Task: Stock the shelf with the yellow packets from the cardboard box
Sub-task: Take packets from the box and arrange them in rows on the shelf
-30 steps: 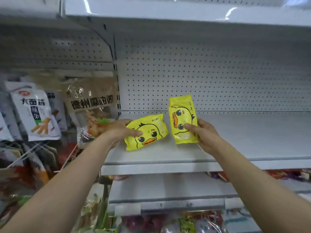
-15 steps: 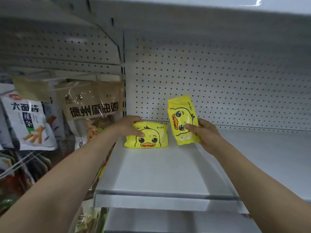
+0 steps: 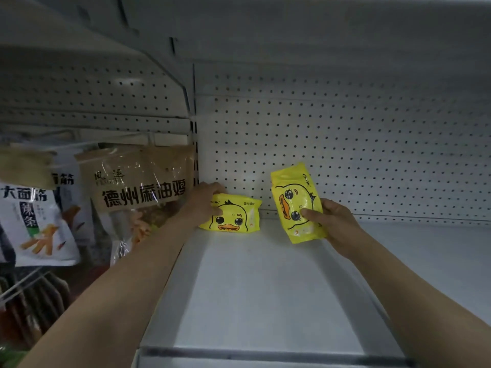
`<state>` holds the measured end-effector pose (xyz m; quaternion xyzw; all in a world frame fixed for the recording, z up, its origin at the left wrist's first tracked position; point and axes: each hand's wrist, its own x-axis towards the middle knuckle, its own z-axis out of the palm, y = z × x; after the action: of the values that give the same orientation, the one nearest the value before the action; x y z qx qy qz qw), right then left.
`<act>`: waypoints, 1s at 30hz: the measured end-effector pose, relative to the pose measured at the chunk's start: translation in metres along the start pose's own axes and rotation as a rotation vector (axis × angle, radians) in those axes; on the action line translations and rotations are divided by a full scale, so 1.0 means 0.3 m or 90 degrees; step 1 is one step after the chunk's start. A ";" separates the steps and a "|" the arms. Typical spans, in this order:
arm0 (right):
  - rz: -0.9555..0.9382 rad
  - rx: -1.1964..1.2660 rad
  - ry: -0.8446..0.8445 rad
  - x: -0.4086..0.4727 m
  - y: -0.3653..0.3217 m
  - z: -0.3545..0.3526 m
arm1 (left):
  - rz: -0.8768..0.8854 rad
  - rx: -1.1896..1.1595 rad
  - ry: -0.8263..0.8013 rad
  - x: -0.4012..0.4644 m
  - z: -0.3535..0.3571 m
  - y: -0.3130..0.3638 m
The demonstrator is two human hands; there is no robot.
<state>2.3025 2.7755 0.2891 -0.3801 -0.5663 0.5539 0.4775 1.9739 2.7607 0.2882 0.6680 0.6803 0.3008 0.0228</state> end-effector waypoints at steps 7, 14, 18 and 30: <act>-0.008 -0.020 0.007 0.037 0.003 0.011 | 0.007 0.003 0.054 0.035 0.051 -0.026; -0.007 -0.027 0.015 0.049 0.020 0.011 | -0.010 -0.025 0.121 0.038 0.094 -0.034; -0.005 -0.036 0.015 0.051 0.022 0.010 | 0.003 0.001 0.164 0.033 0.106 -0.039; -0.014 -0.183 0.044 0.083 -0.009 0.026 | 0.080 -0.072 0.218 -0.037 0.077 -0.048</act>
<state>2.2890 2.7971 0.2953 -0.4574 -0.6273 0.4485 0.4428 1.9723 2.7603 0.2588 0.6459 0.6133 0.4485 -0.0744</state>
